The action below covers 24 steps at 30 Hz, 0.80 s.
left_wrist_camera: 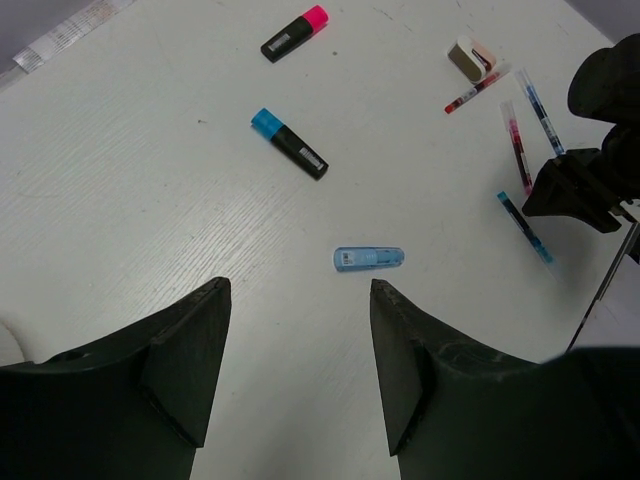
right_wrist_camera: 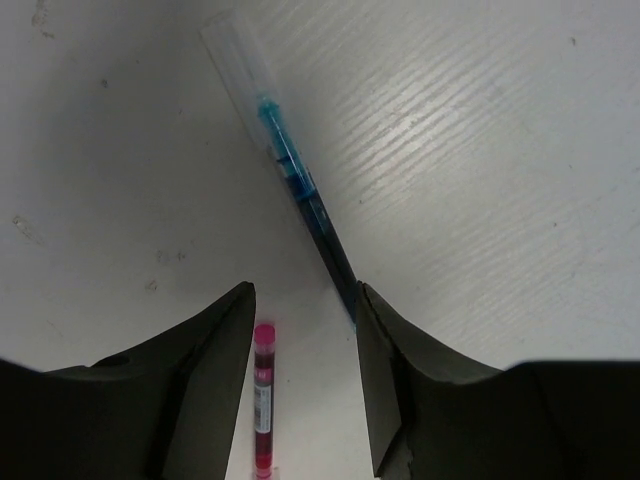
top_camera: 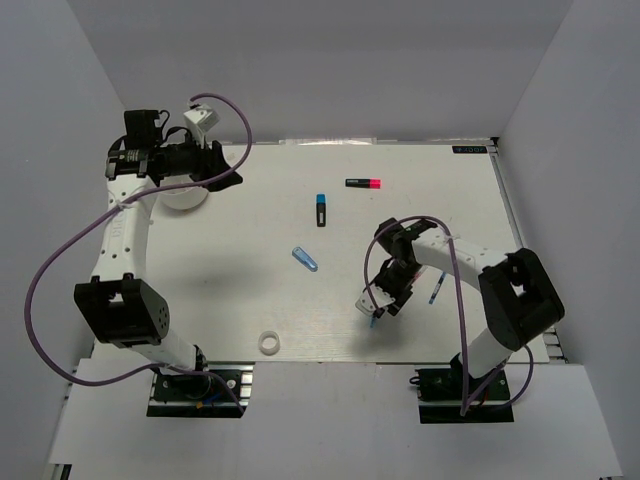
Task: Sort the stationery into containers
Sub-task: Pick up the pen from the center of the board.
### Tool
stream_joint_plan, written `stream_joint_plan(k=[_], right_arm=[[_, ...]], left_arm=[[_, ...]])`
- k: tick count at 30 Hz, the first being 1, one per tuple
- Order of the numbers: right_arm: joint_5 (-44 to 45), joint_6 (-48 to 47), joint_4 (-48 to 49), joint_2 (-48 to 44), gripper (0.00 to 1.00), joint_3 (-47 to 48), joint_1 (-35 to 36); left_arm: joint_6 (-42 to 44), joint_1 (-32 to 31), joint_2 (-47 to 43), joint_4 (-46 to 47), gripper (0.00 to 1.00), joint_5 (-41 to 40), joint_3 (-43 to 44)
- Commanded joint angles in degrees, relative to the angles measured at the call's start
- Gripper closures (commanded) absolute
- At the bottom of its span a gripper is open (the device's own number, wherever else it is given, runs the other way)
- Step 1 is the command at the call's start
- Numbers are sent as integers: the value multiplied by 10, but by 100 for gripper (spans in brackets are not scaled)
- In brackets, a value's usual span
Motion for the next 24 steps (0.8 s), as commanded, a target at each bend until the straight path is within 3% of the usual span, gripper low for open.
stream_joint_plan(k=[1, 10, 17, 24], right_arm=[[13, -95, -15, 18, 49, 18, 16], [32, -73, 30, 42, 50, 9, 49], [66, -68, 46, 69, 67, -3, 73], [94, -58, 88, 66, 76, -44, 85]], left_arm=[[-4, -4, -19, 1, 32, 9, 3], [-3, -9, -25, 1, 32, -3, -12], [-3, -9, -32, 7, 33, -11, -26], [-3, -15, -36, 4, 34, -7, -26]])
